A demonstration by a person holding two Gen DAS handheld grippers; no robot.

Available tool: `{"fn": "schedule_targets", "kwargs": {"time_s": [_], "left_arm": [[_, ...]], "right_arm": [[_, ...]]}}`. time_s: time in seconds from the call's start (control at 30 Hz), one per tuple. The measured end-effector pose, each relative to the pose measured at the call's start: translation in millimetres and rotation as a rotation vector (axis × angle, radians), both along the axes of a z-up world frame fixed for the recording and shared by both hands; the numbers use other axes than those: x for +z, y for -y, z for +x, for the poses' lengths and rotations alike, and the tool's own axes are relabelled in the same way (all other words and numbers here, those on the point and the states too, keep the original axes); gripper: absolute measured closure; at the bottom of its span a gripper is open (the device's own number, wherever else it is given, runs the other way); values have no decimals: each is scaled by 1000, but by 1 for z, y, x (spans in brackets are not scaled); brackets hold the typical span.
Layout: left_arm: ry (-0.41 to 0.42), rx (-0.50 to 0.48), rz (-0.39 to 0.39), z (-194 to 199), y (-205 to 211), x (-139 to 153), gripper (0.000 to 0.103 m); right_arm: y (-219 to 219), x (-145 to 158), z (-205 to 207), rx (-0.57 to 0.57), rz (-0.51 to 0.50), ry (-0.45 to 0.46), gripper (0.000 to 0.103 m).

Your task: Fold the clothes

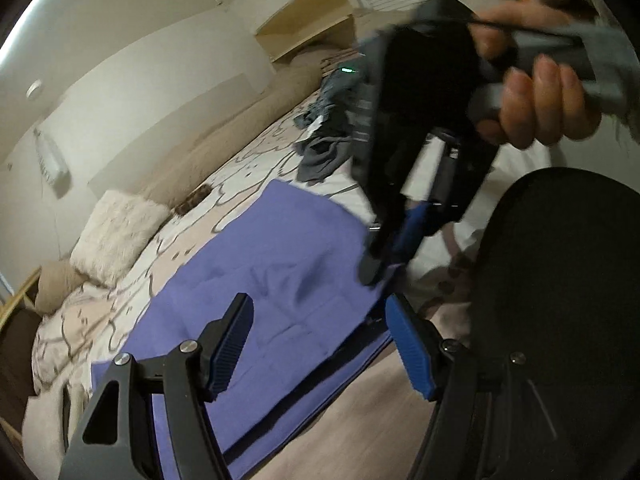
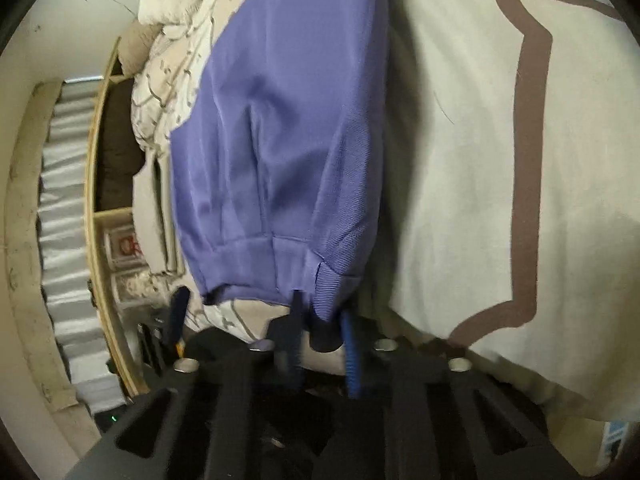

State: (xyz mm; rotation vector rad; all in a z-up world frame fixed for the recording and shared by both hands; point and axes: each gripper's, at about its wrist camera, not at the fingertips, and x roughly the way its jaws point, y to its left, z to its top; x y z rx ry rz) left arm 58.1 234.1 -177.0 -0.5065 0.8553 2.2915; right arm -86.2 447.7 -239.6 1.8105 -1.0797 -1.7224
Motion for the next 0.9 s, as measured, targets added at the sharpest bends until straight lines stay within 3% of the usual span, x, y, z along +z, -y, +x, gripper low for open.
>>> {"fn": "schedule_targets", "kwargs": {"time_s": [0.23,0.4,0.47,0.67,0.73,0.77,0.8,0.83,0.9], "left_arm": [[-27,-11,-50,-8,-25,-6,37],[-46,10,-64,-15,-35,-8,62],[-36,29,-62,-20,-35,-8,86],[-2,32,-36,-25,-31,-6,95],[8,34,-31,-27,-29,-5,95],[11,35,-30,-27,-29,-5,95],[13,35,-28,-27,-28,-4,95],[13,35,-26,-28,-28,-4,95],[18,37,-16,-31,-28,-4,95]], "right_arm": [[-7,31,-7,-18,-55,-61,89],[-6,38,-16,-13,-66,-69,89],[-6,40,-17,-11,-66,-69,89],[-8,52,-11,3,22,-118,88],[-14,63,-10,5,58,-156,80],[-21,70,-11,-9,76,-184,60],[-29,77,-14,-29,97,-214,26],[-40,82,-23,-59,116,-238,16],[-61,85,-51,-115,137,-256,14]]}}
